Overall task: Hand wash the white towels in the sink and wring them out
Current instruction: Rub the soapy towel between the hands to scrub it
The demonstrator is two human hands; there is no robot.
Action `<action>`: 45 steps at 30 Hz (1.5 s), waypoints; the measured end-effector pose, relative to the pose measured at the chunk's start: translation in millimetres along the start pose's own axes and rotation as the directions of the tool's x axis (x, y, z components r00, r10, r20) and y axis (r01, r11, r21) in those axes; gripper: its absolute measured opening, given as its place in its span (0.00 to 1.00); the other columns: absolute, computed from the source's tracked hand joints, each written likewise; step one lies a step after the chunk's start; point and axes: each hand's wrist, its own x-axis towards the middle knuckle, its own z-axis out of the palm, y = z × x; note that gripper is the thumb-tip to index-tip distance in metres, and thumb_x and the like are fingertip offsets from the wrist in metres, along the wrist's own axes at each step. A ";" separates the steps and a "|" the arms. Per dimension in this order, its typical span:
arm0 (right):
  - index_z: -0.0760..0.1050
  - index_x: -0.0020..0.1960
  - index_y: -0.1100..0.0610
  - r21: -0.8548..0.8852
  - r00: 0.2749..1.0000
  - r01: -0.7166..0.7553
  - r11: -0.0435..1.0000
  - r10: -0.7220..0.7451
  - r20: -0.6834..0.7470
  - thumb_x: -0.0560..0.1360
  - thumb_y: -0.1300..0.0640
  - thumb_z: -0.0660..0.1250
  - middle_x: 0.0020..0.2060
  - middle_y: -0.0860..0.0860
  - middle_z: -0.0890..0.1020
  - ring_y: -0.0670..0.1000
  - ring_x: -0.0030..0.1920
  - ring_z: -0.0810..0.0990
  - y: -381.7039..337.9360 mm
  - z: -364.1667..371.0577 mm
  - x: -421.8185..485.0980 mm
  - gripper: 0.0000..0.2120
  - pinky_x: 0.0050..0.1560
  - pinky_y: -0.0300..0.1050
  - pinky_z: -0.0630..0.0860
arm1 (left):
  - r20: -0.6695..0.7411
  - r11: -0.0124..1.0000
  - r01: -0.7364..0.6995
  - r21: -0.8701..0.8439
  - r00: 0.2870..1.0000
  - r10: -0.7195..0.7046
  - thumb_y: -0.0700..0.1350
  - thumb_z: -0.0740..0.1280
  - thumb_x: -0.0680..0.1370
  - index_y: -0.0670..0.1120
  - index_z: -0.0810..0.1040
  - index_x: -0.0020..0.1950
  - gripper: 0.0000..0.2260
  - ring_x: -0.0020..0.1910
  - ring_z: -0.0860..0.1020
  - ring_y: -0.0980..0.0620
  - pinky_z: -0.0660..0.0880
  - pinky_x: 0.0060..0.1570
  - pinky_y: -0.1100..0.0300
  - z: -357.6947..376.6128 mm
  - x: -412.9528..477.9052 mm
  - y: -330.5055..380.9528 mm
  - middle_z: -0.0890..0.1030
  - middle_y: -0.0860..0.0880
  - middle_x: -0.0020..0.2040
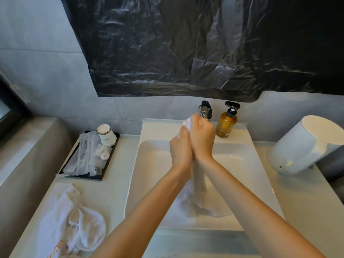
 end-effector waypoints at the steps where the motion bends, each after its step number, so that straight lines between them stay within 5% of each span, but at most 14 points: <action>1: 0.68 0.27 0.54 0.049 0.997 -0.024 0.999 0.027 -0.071 0.78 0.57 0.59 0.24 0.47 0.72 0.48 0.30 0.70 -6.1 0.6 6.7 0.20 0.34 0.45 0.67 | 0.021 1.000 -0.013 -0.001 1.000 0.013 0.49 0.57 0.82 0.45 0.78 0.41 0.16 0.37 0.78 0.54 0.75 0.37 0.61 2.9 -3.8 -2.8 0.80 0.50 0.35; 4: 0.71 0.31 0.53 0.059 0.998 -0.039 0.998 0.042 -0.050 0.80 0.54 0.59 0.29 0.49 0.76 0.49 0.34 0.74 -0.9 7.4 -11.9 0.19 0.38 0.46 0.70 | -0.007 0.997 -0.071 -0.019 0.997 0.071 0.47 0.58 0.82 0.46 0.75 0.38 0.14 0.35 0.75 0.53 0.73 0.35 0.60 -4.2 7.0 4.2 0.78 0.50 0.34; 8: 0.71 0.32 0.54 -0.143 0.967 0.060 0.988 -0.022 0.252 0.80 0.51 0.59 0.28 0.49 0.74 0.49 0.34 0.72 7.1 4.9 -22.4 0.19 0.38 0.45 0.68 | -0.112 0.999 -0.029 -0.025 0.993 0.026 0.41 0.57 0.81 0.44 0.66 0.33 0.16 0.29 0.69 0.54 0.67 0.28 0.66 -9.0 20.0 3.7 0.70 0.50 0.28; 12: 0.69 0.29 0.56 -0.050 0.999 -0.001 0.999 0.004 0.044 0.80 0.54 0.57 0.26 0.51 0.73 0.50 0.32 0.72 -9.9 6.7 2.2 0.21 0.37 0.46 0.68 | -0.045 0.989 0.044 -0.139 0.998 -0.051 0.45 0.59 0.81 0.44 0.74 0.34 0.16 0.32 0.75 0.53 0.72 0.35 0.60 1.5 12.1 2.6 0.77 0.50 0.29; 14: 0.75 0.35 0.57 -0.113 0.990 0.056 0.992 -0.041 0.137 0.81 0.51 0.57 0.31 0.52 0.79 0.51 0.36 0.77 -1.4 8.4 -17.7 0.20 0.40 0.46 0.72 | -0.068 0.995 0.013 -0.098 0.997 -0.020 0.44 0.60 0.80 0.44 0.72 0.32 0.16 0.30 0.73 0.53 0.70 0.31 0.61 -7.1 25.6 9.8 0.76 0.50 0.29; 16: 0.78 0.38 0.56 -0.110 0.930 -0.010 0.994 0.050 0.364 0.80 0.48 0.60 0.32 0.49 0.80 0.51 0.38 0.79 3.8 1.5 -33.0 0.17 0.41 0.45 0.73 | -0.070 0.995 0.013 -0.100 0.997 -0.020 0.44 0.61 0.80 0.43 0.73 0.32 0.16 0.28 0.75 0.53 0.70 0.28 0.64 -21.2 37.8 14.1 0.77 0.50 0.26; 19: 0.72 0.33 0.51 -0.073 0.851 -0.221 0.973 0.229 0.472 0.78 0.42 0.59 0.27 0.45 0.73 0.46 0.32 0.72 0.0 -17.1 -13.5 0.19 0.36 0.42 0.68 | 0.155 0.997 0.017 -0.074 0.988 -0.006 0.51 0.63 0.80 0.40 0.79 0.43 0.15 0.39 0.79 0.47 0.75 0.43 0.58 -36.0 45.0 8.2 0.80 0.44 0.36; 21: 0.68 0.36 0.46 -0.067 0.857 -0.165 0.984 0.177 0.484 0.77 0.34 0.57 0.32 0.43 0.71 0.43 0.34 0.70 8.6 -30.3 5.0 0.18 0.39 0.42 0.67 | 0.259 0.998 0.017 -0.065 0.966 0.001 0.54 0.64 0.79 0.40 0.81 0.52 0.17 0.43 0.79 0.45 0.74 0.47 0.55 -44.2 45.3 11.0 0.80 0.43 0.40; 23: 0.73 0.47 0.45 -0.148 0.793 -0.023 0.989 0.108 0.599 0.70 0.28 0.60 0.41 0.44 0.77 0.40 0.43 0.76 18.9 -42.3 11.9 0.21 0.46 0.41 0.71 | 0.313 0.996 0.008 -0.089 0.949 0.020 0.55 0.66 0.77 0.42 0.81 0.48 0.16 0.43 0.77 0.44 0.73 0.47 0.54 -50.8 50.2 17.2 0.77 0.42 0.39; 26: 0.72 0.33 0.52 -0.274 0.693 0.097 0.957 0.132 0.708 0.69 0.34 0.67 0.30 0.52 0.75 0.47 0.34 0.75 24.2 -56.8 11.0 0.21 0.39 0.44 0.68 | 0.271 0.997 -0.077 -0.018 0.959 0.079 0.54 0.65 0.79 0.44 0.78 0.38 0.16 0.38 0.77 0.48 0.73 0.43 0.57 -57.1 52.6 30.0 0.78 0.46 0.34; 29: 0.79 0.43 0.63 -0.168 0.791 -0.004 0.986 0.106 0.602 0.74 0.38 0.65 0.43 0.59 0.83 0.55 0.47 0.81 24.8 -66.3 20.0 0.25 0.49 0.45 0.71 | 0.162 0.983 -0.172 0.058 0.974 0.161 0.54 0.64 0.80 0.42 0.76 0.39 0.17 0.37 0.76 0.52 0.72 0.40 0.59 -59.6 56.2 34.2 0.77 0.48 0.34; 34: 0.66 0.35 0.58 0.035 0.900 0.079 0.996 -0.087 0.427 0.80 0.54 0.63 0.30 0.47 0.66 0.42 0.30 0.65 14.6 -39.3 -16.0 0.17 0.34 0.36 0.63 | -0.109 0.998 -0.058 0.001 0.992 0.058 0.54 0.65 0.80 0.46 0.69 0.33 0.18 0.37 0.71 0.49 0.68 0.41 0.55 -45.4 61.7 17.2 0.70 0.50 0.31; 40: 0.67 0.34 0.52 -0.034 0.995 0.005 0.999 -0.002 0.099 0.82 0.49 0.59 0.29 0.46 0.73 0.43 0.32 0.71 13.7 -5.2 -8.4 0.18 0.37 0.42 0.67 | -0.033 0.906 -0.268 0.326 0.955 0.295 0.51 0.56 0.83 0.47 0.75 0.37 0.18 0.39 0.77 0.48 0.71 0.39 0.60 -3.9 7.2 -11.9 0.80 0.47 0.36; 45: 0.72 0.33 0.50 0.045 0.971 -0.003 0.999 -0.007 0.237 0.81 0.52 0.60 0.28 0.42 0.74 0.46 0.36 0.73 24.0 7.4 -30.3 0.17 0.43 0.44 0.71 | -0.140 0.945 -0.262 0.194 0.946 0.291 0.49 0.57 0.83 0.45 0.70 0.30 0.21 0.31 0.72 0.50 0.69 0.38 0.54 -15.1 25.7 -3.7 0.76 0.47 0.29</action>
